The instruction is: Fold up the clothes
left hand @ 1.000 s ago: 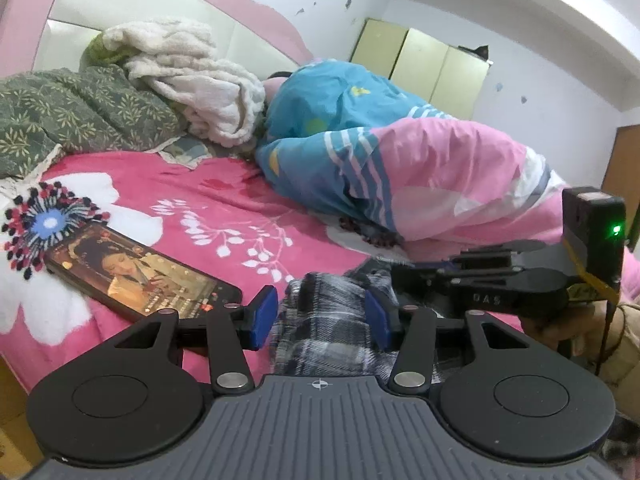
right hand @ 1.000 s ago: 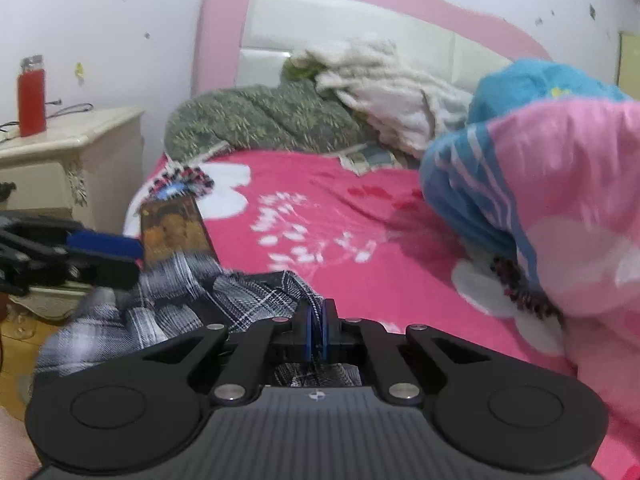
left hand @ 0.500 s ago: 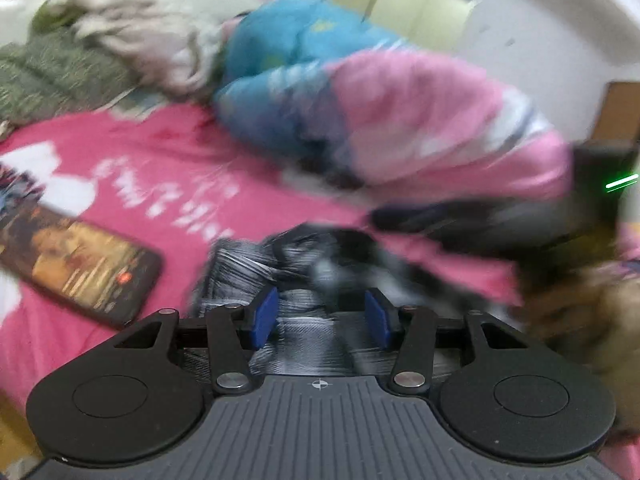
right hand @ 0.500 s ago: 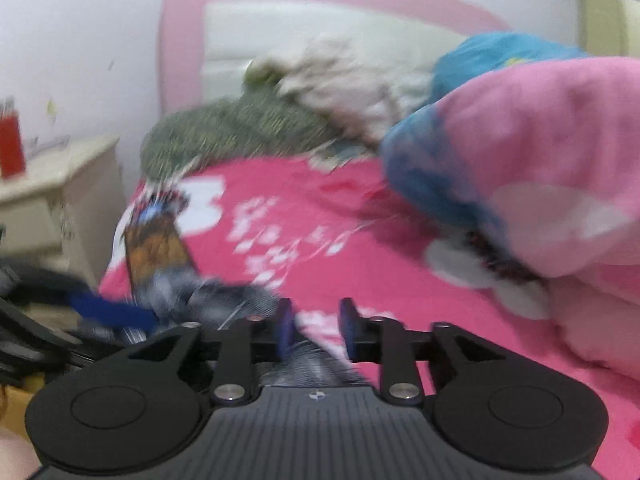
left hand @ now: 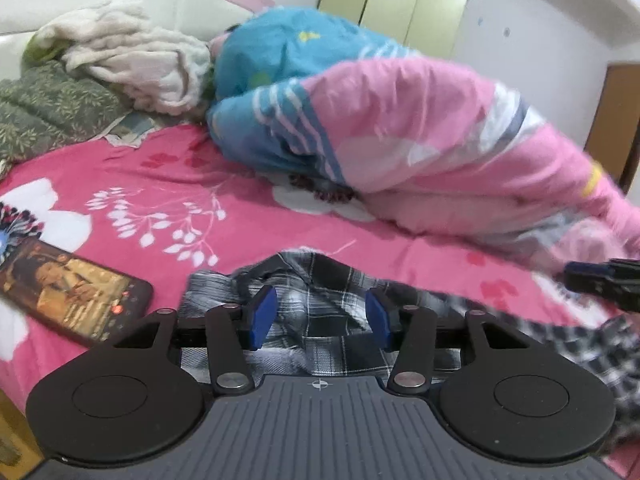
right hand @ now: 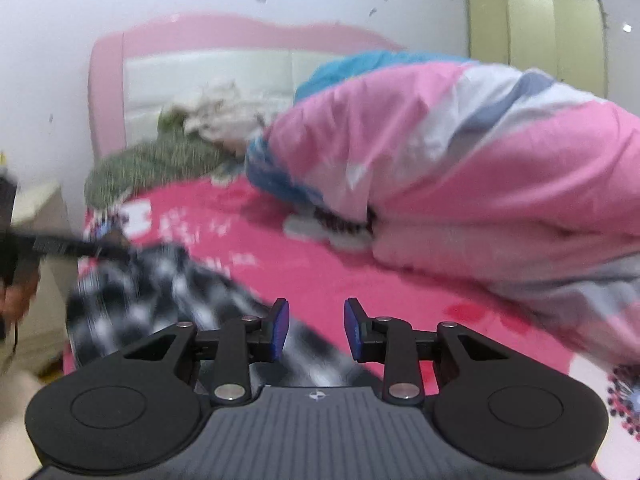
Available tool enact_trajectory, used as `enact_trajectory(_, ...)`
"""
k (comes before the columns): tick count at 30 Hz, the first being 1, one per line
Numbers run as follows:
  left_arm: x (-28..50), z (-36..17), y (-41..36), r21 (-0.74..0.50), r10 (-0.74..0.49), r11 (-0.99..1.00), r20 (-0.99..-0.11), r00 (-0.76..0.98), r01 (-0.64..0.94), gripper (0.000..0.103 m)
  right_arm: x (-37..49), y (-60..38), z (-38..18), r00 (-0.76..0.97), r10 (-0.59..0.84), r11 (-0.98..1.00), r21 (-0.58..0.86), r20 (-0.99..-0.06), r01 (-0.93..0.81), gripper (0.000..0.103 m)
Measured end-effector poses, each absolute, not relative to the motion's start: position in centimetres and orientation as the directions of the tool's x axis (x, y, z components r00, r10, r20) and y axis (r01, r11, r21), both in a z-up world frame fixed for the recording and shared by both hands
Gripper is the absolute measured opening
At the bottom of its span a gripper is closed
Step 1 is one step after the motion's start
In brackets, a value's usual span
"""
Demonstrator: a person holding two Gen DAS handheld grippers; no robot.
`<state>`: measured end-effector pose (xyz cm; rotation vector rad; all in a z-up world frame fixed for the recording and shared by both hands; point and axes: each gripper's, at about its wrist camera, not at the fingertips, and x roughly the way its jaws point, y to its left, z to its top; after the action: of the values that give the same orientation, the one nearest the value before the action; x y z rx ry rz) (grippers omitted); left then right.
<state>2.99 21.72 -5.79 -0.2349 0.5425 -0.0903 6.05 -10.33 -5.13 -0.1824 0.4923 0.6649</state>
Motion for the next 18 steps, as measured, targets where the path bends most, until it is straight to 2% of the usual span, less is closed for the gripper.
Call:
enact_trajectory(3,5.0,-7.4,21.0,-0.208,-0.052,0.975,-0.567,0.822,-0.081,0.048,7.1,-10.4,-6.5,0.659,0.531,0.767,-0.029,-0.533,-0.641,0.031)
enact_trajectory(5,5.5,-8.1,20.9,-0.203,-0.009,0.97,-0.579,0.815,-0.133,0.048,8.2,-10.3,-7.2,0.647,0.521,0.761,-0.041,-0.556,-0.648,0.031)
enact_trajectory(9,5.7,-9.0,20.7,-0.202,0.038,0.962,-0.567,0.823,-0.184,0.048,11.6,-9.3,-8.8,0.601,0.518,0.735,-0.043,-0.608,-0.677,0.032)
enact_trajectory(16,5.3,-10.2,19.8,-0.153,0.117,0.963,-0.504,0.856,-0.222,0.049,16.0,-6.6,-11.6,0.426,0.602,0.652,0.108,-0.675,-0.75,0.031)
enact_trajectory(17,5.2,-10.3,19.7,-0.152,0.123,0.962,-0.493,0.861,-0.225,0.049,16.2,-6.3,-12.0,0.398,0.606,0.641,0.127,-0.689,-0.757,0.022)
enact_trajectory(18,5.1,-10.4,19.7,-0.152,0.129,0.962,-0.482,0.866,-0.228,0.049,16.0,-6.1,-12.2,0.39,0.604,0.636,0.124,-0.695,-0.762,0.001)
